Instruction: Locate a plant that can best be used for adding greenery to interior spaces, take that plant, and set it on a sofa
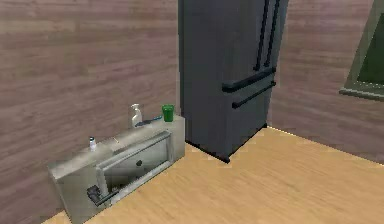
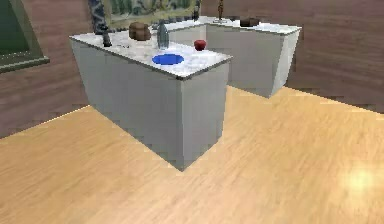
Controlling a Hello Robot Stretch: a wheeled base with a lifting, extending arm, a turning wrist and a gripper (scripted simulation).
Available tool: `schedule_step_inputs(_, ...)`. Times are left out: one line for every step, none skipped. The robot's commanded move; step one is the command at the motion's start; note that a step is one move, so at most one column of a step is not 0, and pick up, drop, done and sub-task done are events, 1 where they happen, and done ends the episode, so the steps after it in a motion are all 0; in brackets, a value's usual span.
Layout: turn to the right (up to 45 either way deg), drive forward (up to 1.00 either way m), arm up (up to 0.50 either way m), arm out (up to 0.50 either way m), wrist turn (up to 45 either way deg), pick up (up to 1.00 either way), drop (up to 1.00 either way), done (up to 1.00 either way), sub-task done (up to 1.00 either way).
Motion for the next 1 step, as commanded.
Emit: schedule_step_inputs(0.0,0.1,0.0,0.0,0.0,0.0,0.0,0.0,0.0)
